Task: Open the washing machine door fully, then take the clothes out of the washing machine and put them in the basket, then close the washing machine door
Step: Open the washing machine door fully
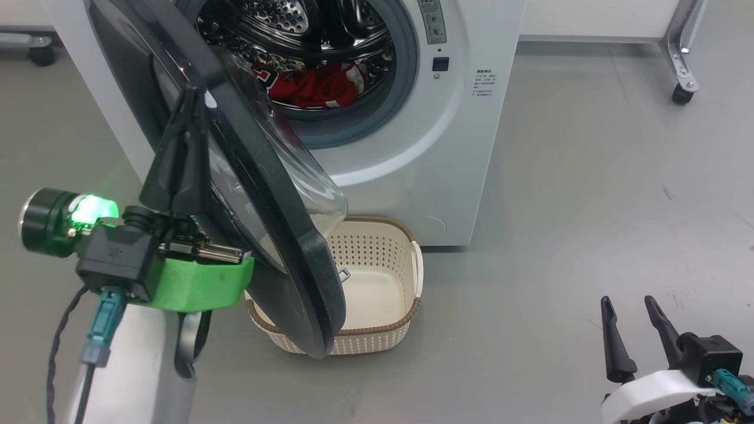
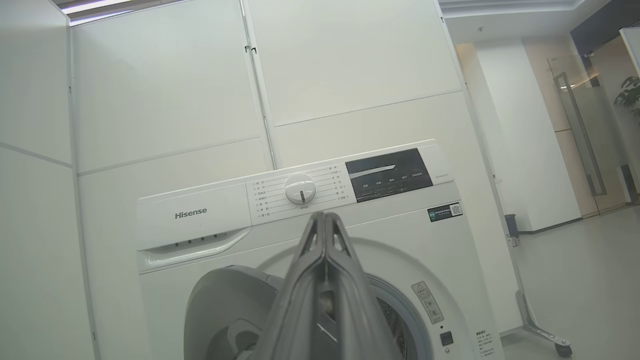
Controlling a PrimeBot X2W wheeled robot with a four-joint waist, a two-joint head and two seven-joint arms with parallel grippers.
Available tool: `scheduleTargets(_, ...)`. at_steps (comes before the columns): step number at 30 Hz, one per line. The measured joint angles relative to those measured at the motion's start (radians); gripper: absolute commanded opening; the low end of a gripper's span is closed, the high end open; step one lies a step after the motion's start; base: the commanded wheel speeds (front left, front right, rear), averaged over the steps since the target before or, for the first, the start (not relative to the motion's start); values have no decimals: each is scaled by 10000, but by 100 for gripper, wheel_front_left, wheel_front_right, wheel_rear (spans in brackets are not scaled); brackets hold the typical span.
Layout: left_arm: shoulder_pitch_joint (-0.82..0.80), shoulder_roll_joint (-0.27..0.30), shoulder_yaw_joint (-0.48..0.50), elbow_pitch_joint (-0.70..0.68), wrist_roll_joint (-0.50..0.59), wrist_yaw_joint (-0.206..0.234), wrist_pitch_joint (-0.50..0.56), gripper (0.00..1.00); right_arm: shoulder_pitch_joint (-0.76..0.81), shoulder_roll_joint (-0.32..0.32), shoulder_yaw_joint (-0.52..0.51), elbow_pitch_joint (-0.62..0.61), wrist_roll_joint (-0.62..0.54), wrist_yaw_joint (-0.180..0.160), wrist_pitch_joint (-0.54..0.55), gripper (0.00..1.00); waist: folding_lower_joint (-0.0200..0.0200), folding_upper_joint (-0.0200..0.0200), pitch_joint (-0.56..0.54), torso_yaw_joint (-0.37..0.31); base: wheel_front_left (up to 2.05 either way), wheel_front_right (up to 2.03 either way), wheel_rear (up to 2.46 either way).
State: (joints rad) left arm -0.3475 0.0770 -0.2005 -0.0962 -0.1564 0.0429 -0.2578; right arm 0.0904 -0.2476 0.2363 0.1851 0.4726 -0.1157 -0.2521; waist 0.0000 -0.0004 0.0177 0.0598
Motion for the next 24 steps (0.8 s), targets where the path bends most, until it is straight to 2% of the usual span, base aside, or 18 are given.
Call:
scheduleTargets(7,-372,-119,-1348,-802,-33,-677,324,0,14,79,-67,2,-19,4,0,100,0,0,30,-30,0,0,0)
scheduleTargets(12,-358,-332,-2725,-1147,-1018,-1432,999,0,22,138,-111,6,-77,17,0,100,0,0,56,-60,0,0,0)
scheduleTargets(18,167,-347,-3988,-1183,-2011,-1505,1912,0,60,215,-146,19,-84,90,0,100,0,0,75,-49,0,0,0)
scheduleTargets(24,828,-320,-4474,-980,-2322,-1490,2640,0,69,255,-205,21,-107,142,0,100,0,0,118,0,0,0,0)
